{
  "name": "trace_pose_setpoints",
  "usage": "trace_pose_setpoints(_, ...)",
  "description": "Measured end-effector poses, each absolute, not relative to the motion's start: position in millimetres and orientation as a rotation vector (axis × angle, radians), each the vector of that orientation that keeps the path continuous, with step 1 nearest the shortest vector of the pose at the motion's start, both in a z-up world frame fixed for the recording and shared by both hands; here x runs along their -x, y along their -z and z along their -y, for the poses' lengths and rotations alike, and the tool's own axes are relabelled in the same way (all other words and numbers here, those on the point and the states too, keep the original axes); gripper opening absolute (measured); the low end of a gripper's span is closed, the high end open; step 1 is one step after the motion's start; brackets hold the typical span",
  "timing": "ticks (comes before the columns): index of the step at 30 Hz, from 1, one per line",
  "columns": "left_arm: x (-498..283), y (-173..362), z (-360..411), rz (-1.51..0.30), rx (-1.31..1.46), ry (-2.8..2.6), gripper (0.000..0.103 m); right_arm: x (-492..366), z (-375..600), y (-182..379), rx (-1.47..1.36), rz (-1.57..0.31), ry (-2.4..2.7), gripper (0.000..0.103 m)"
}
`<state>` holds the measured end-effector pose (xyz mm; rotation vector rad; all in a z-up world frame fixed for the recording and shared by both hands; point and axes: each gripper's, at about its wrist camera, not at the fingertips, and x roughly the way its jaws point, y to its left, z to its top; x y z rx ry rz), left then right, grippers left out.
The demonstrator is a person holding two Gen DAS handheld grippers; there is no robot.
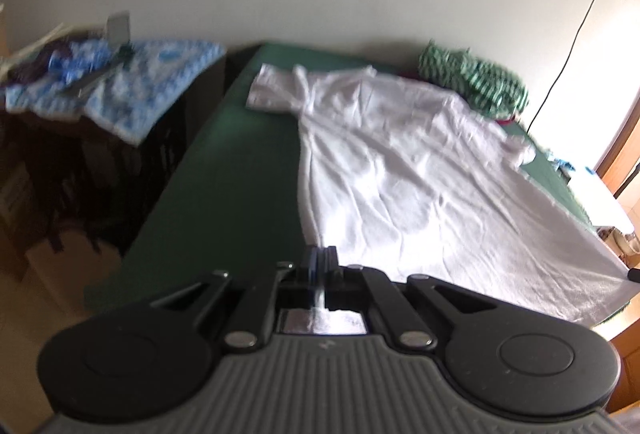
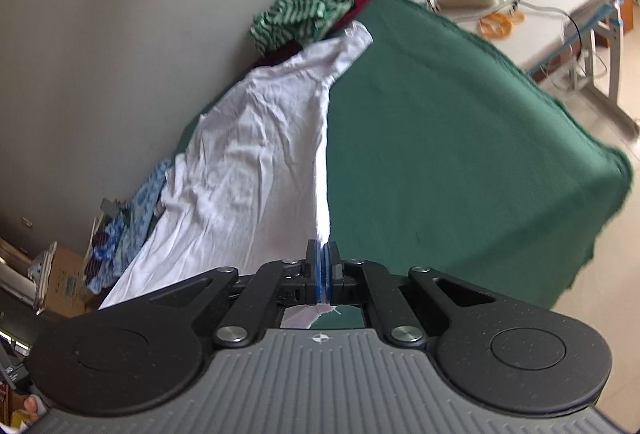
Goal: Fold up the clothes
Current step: 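Pull the T-shirt hem with both grippers to straighten it on the bed, then open both grippers and release the white T-shirt hem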
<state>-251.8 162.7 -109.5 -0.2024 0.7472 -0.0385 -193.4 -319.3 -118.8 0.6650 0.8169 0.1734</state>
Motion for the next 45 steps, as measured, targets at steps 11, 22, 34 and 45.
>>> trace_pose_setpoints(11, 278, 150, -164, -0.879, 0.242, -0.018, 0.000, 209, 322, 144, -0.644, -0.920, -0.125, 0.001)
trace_pose_setpoints(22, 275, 167, -198, -0.975, 0.005, -0.159, 0.000, 191, 323, 145, -0.424, -0.968, 0.021, 0.009)
trace_pose_setpoints(34, 133, 160, -62, -0.741, -0.009, 0.203, 0.012, 85, 171, 158, -0.286, -0.837, -0.349, 0.011)
trace_pose_setpoints(45, 143, 200, -108, -0.668, -0.046, 0.220, 0.019, 97, 226, 177, -0.437, -0.781, -0.040, 0.000)
